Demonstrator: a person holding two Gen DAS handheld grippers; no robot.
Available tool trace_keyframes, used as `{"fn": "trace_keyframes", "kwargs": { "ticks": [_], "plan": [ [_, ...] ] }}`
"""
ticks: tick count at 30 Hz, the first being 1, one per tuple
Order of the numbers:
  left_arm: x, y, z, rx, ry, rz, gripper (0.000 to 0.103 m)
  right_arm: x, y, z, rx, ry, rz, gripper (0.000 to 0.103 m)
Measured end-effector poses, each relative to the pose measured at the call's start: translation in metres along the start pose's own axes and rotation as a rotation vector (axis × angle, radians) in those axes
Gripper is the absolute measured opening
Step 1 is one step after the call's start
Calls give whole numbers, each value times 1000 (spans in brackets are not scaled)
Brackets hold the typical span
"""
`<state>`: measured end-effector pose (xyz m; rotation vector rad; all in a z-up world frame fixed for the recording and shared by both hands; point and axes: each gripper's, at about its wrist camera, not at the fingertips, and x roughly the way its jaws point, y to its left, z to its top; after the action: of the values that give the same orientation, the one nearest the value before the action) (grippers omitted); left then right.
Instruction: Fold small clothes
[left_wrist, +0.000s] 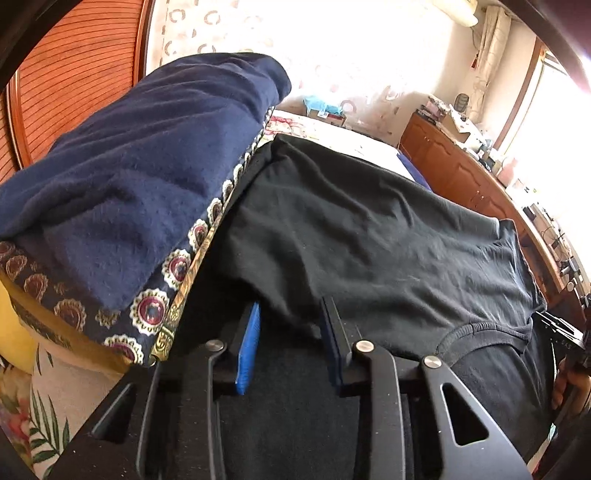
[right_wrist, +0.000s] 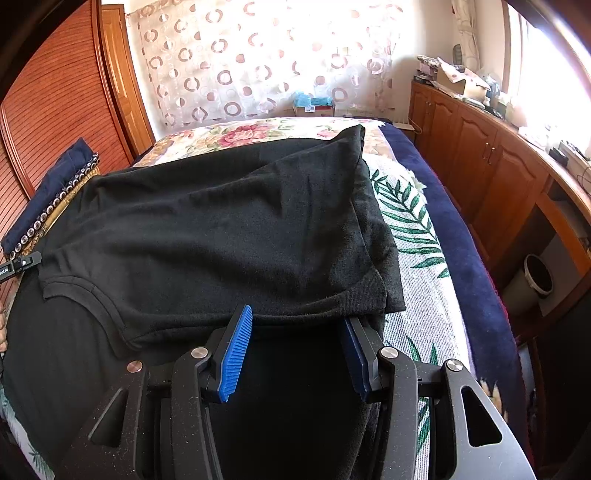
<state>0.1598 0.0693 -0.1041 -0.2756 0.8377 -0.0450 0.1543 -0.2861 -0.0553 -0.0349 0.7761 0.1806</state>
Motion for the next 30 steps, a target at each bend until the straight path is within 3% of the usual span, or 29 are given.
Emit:
{"fn": "trace_keyframes", "kwargs": {
  "ticks": [7, 9, 10, 11, 18, 24, 26, 28, 30],
  "plan": [
    [1, -5, 2, 17, 5, 6, 33, 0, 2, 0, -15, 3, -15, 50],
    [3, -7, 4, 14, 2, 0, 22, 0, 1, 0, -15, 2, -13, 50],
    [4, -5, 5, 8, 6, -14, 6, 0, 1, 0, -16, 2, -14, 50],
    [5, -6, 6, 4, 4, -16, 4, 0, 2, 0, -15, 2, -14, 50],
    [-13, -15, 7, 61, -63, -28, 3, -2, -13, 2, 36, -2, 32, 49],
    [-13, -9, 12, 63, -61, -28, 3, 3, -20, 12, 75, 12, 35, 49],
    [-15, -8, 10, 64, -72, -45, 3, 5, -18, 15, 65, 15, 17, 35],
    [-23, -9, 9, 73, -98, -58, 3, 3, -17, 17, 48, 0, 15, 7],
    [-35, -11, 6, 82, -126, -66, 3, -4, -15, 18, 33, -34, 19, 5]
  ]
}}
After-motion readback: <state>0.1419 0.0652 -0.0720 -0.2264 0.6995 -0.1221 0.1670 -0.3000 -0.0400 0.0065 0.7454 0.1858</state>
